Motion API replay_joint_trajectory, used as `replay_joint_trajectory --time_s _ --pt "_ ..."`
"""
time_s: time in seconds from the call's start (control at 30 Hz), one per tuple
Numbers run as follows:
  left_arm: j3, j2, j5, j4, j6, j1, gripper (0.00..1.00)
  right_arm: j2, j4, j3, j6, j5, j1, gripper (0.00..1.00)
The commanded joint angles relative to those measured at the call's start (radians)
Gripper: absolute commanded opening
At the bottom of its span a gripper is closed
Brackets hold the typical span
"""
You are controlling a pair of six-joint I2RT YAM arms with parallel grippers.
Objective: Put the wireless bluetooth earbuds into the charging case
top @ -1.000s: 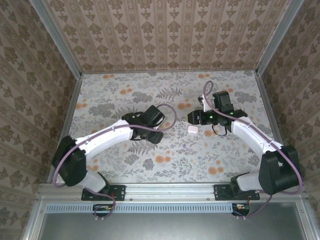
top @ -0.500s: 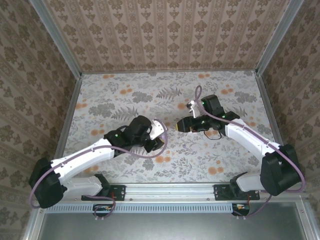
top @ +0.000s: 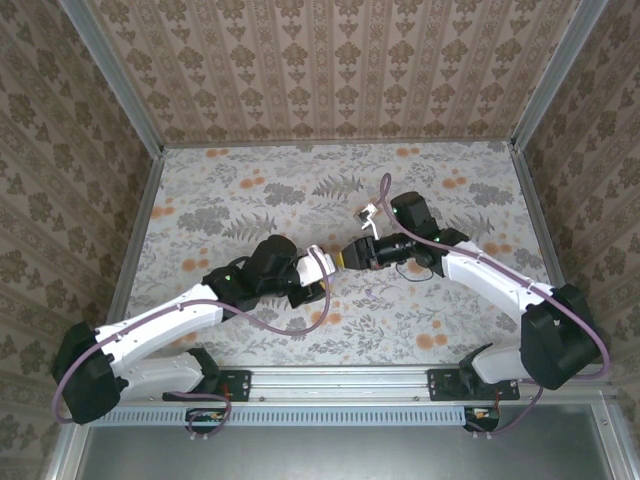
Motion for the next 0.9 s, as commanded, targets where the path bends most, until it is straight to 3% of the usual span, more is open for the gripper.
replay_joint_trajectory --time_s 0.0,0.63,0.87 --pt "0.005 0.006 0.005 0.024 0.022 -0.009 0.4 -0.033 0.014 -0.022 0.015 0.013 0.017 0.47" --pt "0.028 -0.016 -0.003 0.022 0.024 -0.02 0.4 0.02 0.01 -0.013 0.028 0.013 0.078 0.46" --pt "0.038 -0.02 -0.015 0.012 0.026 -0.021 0.4 0.058 0.043 -0.008 0.052 0.0 0.092 0.4"
